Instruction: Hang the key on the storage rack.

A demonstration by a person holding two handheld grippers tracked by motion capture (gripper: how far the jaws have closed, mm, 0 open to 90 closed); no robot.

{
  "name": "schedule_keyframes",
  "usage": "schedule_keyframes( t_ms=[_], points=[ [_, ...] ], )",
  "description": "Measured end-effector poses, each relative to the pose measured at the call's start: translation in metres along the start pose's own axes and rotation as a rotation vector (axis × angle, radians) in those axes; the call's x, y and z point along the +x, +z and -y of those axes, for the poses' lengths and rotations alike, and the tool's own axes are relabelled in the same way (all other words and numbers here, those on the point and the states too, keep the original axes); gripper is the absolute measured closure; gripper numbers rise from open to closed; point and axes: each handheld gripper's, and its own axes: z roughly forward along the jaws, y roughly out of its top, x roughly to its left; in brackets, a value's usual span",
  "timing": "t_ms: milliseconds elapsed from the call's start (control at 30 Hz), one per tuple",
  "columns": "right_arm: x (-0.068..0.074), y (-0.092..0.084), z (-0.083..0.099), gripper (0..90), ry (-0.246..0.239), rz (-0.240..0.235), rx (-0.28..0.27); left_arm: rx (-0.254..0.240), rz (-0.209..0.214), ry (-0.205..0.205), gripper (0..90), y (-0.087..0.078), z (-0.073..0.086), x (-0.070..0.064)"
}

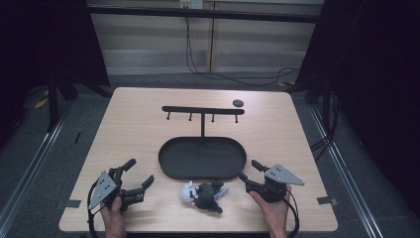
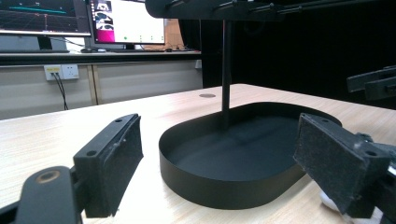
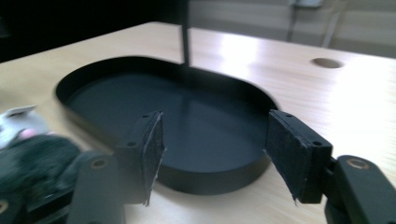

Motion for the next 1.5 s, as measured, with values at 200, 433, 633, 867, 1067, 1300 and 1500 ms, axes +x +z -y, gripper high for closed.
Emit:
schedule_keyframes(
  t_ms=[200, 433, 633, 867, 1067, 1300, 1500],
  points=[
    [0.005, 0.006, -0.009, 46.8, -0.026, -0.106, 0.096, 0.000, 0.000, 0.000, 15.1, 0.000, 0.000, 0.000],
    [0.015, 0.010, -0.016, 46.9, -0.020, -0.204, 0.219, 0.000, 0.000, 0.000, 15.1, 0.000, 0.000, 0.000],
    [0.019, 0.021, -0.020, 49.6, -0.053, -0.246, 0.319, 0.000, 0.000, 0.000, 15.1, 0.000, 0.000, 0.000],
    [0.019, 0.024, -0.024, 52.4, -0.072, -0.292, 0.391, 0.000, 0.000, 0.000, 15.1, 0.000, 0.000, 0.000],
    [0.023, 0.027, -0.030, 45.8, -0.094, -0.348, 0.533, 0.000, 0.000, 0.000, 15.1, 0.000, 0.000, 0.000],
    [0.028, 0.042, -0.040, 52.8, -0.183, -0.408, 0.669, 0.000, 0.000, 0.000, 15.1, 0.000, 0.000, 0.000],
    [0.033, 0.055, -0.044, 67.2, -0.249, -0.448, 0.742, 0.000, 0.000, 0.001, 15.1, 0.000, 0.000, 0.000]
  ],
)
